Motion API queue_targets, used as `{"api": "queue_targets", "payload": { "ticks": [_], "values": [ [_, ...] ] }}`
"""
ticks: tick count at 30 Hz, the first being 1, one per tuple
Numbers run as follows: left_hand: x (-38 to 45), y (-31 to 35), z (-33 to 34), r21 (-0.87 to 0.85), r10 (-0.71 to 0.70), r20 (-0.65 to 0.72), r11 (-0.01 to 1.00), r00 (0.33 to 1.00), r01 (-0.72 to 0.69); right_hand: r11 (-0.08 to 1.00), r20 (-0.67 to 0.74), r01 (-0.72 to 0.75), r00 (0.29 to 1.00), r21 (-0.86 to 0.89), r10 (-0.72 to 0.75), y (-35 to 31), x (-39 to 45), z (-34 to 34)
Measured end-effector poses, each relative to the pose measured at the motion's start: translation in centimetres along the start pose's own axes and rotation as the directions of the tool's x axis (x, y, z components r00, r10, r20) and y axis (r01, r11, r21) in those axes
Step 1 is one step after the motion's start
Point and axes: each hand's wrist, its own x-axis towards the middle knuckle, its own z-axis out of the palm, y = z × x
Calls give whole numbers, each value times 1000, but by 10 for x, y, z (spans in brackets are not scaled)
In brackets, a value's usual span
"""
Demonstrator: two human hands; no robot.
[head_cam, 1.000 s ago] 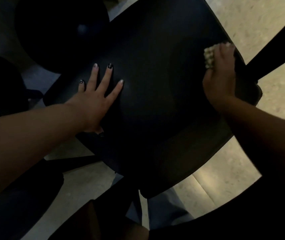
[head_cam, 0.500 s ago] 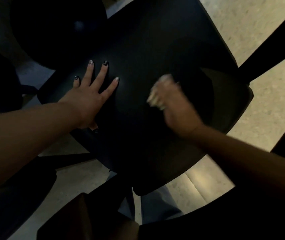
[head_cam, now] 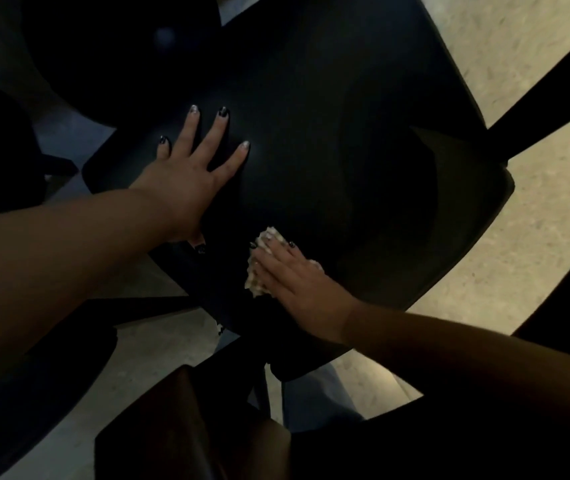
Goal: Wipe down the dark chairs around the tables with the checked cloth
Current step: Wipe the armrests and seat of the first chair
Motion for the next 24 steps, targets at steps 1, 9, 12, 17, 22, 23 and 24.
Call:
{"api": "queue_targets", "payload": {
  "ticks": [1, 9, 12, 17, 22, 23, 24],
  "values": [
    [0, 0, 1, 2, 0, -3, 1000, 1000, 0, 995, 41, 96, 995, -24, -95, 5, -2, 4],
    [0, -2, 3, -41, 2, -9, 999, 1000, -3, 695, -262, -718, 676, -27, 689, 149, -32, -83],
    [0, -2, 2, -45, 6, -21, 999, 1000, -7, 583, -270, -812, 561, 4, 783, 125, -28, -72],
    [-1, -2, 1, -43, 1, -27, 999, 1000, -2, 753, 12, -652, 756, 86, 654, 39, -38, -36],
    [-1, -4, 2, -83, 4, -31, 997, 1000, -6, 976, 315, 22, 945, 215, -91, -23, -32, 11],
    [-1, -4, 2, -97, 5, -38, 995, 999, -9, 979, 360, 74, 922, 192, -141, -19, -31, 12],
    [-1, -5, 3, -112, 7, -42, 994, 999, -12, 982, 402, 53, 907, 179, -122, -10, -29, 7]
  ]
}}
